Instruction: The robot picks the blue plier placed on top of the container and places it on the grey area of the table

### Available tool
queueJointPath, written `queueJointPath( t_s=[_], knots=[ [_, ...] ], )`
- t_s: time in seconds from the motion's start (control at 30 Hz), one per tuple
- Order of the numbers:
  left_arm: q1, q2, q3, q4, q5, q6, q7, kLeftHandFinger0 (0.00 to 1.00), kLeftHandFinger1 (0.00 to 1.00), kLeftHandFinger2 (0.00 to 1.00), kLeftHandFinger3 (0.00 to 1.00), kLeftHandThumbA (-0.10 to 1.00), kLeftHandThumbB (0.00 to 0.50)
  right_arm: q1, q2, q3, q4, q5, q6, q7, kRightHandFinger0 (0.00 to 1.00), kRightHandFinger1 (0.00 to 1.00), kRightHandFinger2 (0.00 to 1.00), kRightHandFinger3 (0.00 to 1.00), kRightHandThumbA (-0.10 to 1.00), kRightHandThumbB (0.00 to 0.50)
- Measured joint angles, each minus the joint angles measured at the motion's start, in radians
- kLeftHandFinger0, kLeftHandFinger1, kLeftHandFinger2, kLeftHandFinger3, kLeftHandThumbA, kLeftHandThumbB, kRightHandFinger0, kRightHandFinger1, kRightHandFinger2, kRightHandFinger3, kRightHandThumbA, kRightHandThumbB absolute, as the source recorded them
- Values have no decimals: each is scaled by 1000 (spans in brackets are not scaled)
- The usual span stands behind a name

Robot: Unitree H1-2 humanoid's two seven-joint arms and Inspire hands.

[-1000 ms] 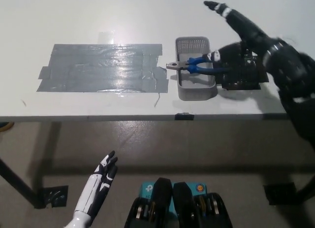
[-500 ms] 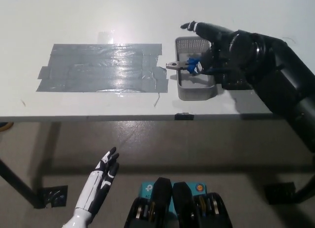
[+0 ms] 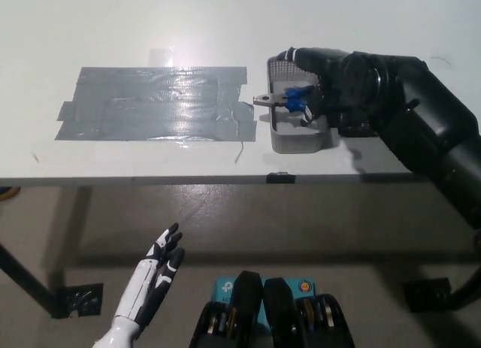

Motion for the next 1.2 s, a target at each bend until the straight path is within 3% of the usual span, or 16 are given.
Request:
queueJointPath(
  t_s=[0.4,1.2],
  knots=[
    [-2,1,0,-4,1,7,-11,1000,1000,1000,1000,1000,337,0,-3,7,3,-38,-6,16,1000,1000,1000,1000,994,404],
    [-11,1,1,-8,0,14,-25,1000,1000,1000,1000,1000,332,0,2,27,79,-99,-44,29,1000,1000,1000,1000,989,392]
  ],
)
